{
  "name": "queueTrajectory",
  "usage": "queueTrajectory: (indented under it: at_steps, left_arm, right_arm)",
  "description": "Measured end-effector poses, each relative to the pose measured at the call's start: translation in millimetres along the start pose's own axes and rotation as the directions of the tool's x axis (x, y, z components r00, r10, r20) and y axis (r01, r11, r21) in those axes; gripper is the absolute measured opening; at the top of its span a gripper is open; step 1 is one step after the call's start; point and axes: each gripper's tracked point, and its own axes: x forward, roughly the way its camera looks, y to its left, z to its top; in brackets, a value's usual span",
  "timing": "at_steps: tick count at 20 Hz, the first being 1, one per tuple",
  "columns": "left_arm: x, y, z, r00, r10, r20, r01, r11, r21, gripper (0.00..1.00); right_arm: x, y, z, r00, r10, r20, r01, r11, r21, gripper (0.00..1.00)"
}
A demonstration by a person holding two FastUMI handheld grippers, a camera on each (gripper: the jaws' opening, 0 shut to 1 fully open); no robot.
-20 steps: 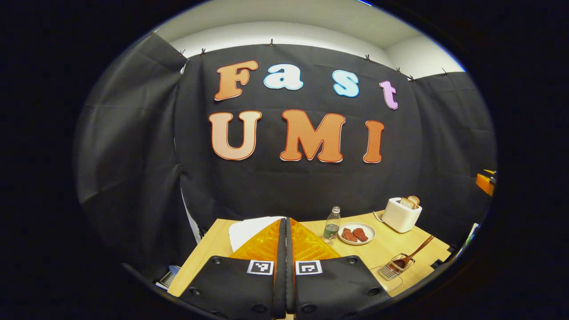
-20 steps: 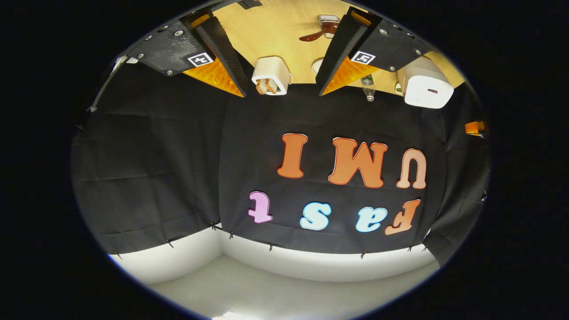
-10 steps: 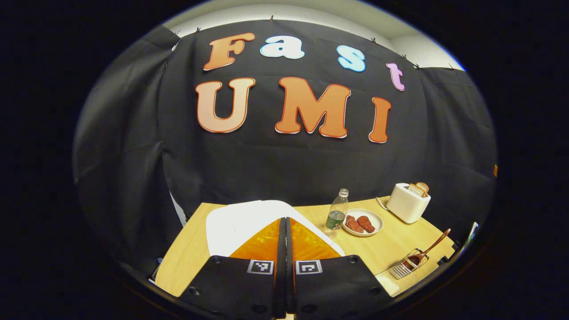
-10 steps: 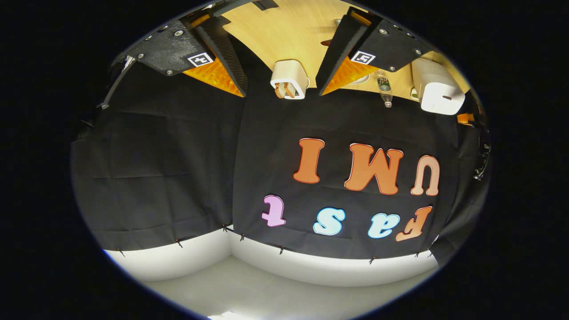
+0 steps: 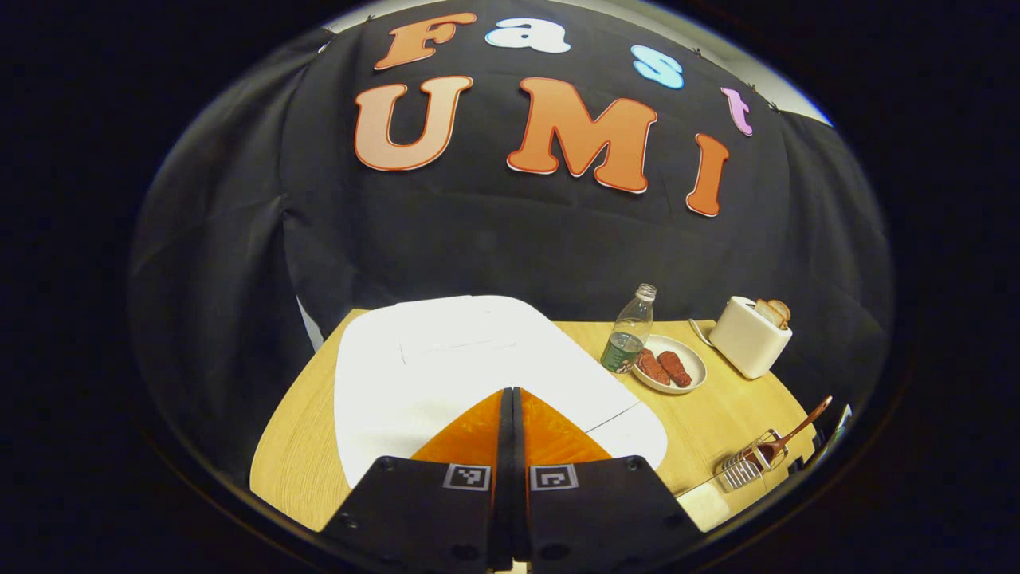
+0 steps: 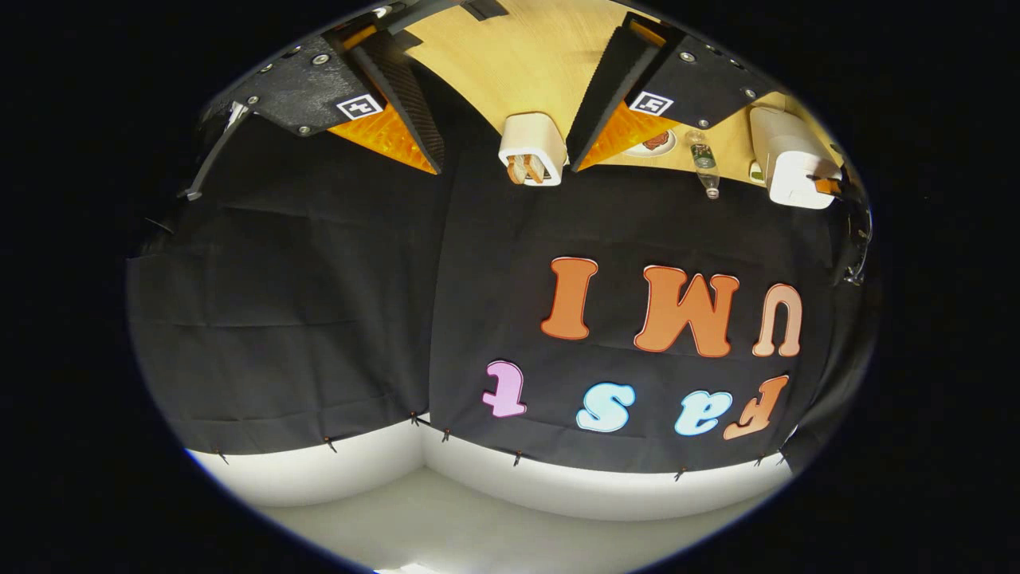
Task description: Close the left gripper, press the button to open the rice cooker; take a wooden spoon from the chopstick holder with the right hand, scoop a spoonful of rice and pour it into the rice cooker, then put the wooden spoon back into the chopstick holder.
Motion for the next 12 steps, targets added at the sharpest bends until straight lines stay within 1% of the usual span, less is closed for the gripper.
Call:
queueTrajectory:
  at_steps: [2, 3, 6, 10, 12]
  left_arm:
    - [3.7, 1.0, -5.7, 1.000, 0.003, -0.021, -0.003, 1.000, -0.003, 0.05]
    - [4.3, 0.5, -3.4, 1.000, 0.002, -0.007, -0.002, 1.000, -0.001, 0.05]
    - [2.4, 2.4, -5.7, 1.000, -0.002, -0.018, 0.002, 1.000, -0.002, 0.05]
    - [2.8, 1.1, -6.1, 1.000, -0.002, -0.031, 0.003, 1.000, 0.018, 0.05]
    - [3.7, 1.1, -10.6, 0.999, 0.000, -0.044, 0.000, 1.000, 0.002, 0.05]
  right_arm:
    - [4.3, 5.0, 0.0, 1.000, 0.011, -0.003, -0.011, 1.000, 0.002, 0.96]
    - [4.3, 7.1, -0.8, 1.000, 0.018, -0.003, -0.018, 1.000, -0.003, 0.96]
    - [8.2, 11.2, -1.7, 1.000, 0.026, 0.001, -0.026, 0.999, -0.018, 0.96]
    - [9.6, 17.8, -3.6, 0.999, 0.045, -0.003, -0.045, 0.999, -0.015, 0.96]
    - [9.2, 18.4, -4.7, 0.999, 0.050, -0.002, -0.050, 0.999, -0.006, 0.96]
